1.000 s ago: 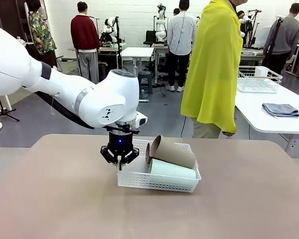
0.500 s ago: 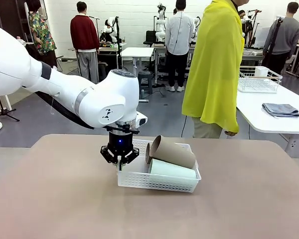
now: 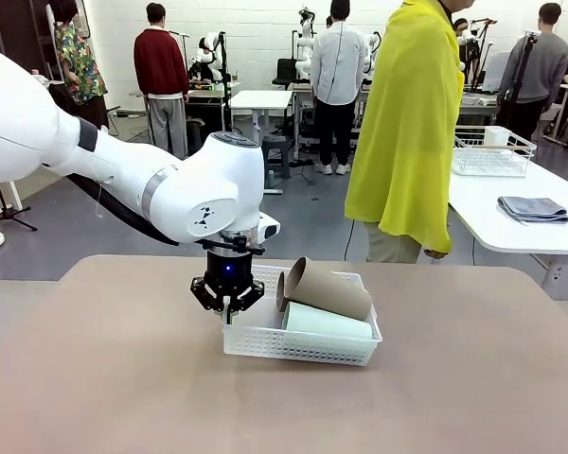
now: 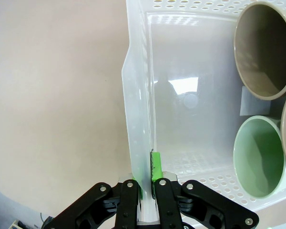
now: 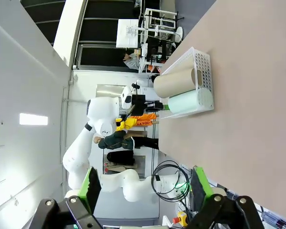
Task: Clean and organize the cups into the basket.
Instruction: Move the Organizing basket back to the left side of the table.
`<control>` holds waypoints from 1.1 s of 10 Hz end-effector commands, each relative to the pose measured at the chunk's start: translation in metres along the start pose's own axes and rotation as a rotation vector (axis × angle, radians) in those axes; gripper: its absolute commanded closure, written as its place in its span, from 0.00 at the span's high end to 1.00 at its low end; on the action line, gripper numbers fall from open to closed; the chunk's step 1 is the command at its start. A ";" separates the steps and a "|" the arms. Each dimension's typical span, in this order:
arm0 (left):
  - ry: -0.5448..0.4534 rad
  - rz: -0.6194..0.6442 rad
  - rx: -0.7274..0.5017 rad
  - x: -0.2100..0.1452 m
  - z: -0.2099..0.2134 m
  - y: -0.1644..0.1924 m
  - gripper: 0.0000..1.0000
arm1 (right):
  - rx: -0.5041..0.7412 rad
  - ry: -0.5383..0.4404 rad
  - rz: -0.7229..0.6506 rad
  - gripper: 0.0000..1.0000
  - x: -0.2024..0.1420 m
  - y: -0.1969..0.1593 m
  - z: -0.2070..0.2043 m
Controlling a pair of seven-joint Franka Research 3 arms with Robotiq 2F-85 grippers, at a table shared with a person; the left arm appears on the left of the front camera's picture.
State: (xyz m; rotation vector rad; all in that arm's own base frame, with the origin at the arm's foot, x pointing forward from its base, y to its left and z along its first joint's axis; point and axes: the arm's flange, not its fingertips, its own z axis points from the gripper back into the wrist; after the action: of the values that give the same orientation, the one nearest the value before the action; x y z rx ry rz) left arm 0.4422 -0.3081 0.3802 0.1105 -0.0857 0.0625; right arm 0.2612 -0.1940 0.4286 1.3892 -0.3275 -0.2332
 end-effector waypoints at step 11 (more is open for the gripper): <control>0.108 -0.136 -0.029 -0.008 -0.010 0.185 0.05 | 0.007 -0.012 -0.004 1.00 0.000 -0.003 -0.002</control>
State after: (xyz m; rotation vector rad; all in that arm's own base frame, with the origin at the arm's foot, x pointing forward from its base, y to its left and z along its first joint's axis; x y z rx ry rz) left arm 0.4271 -0.1383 0.3872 0.1068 0.0052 -0.0939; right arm 0.2608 -0.1943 0.4278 1.3913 -0.3275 -0.2355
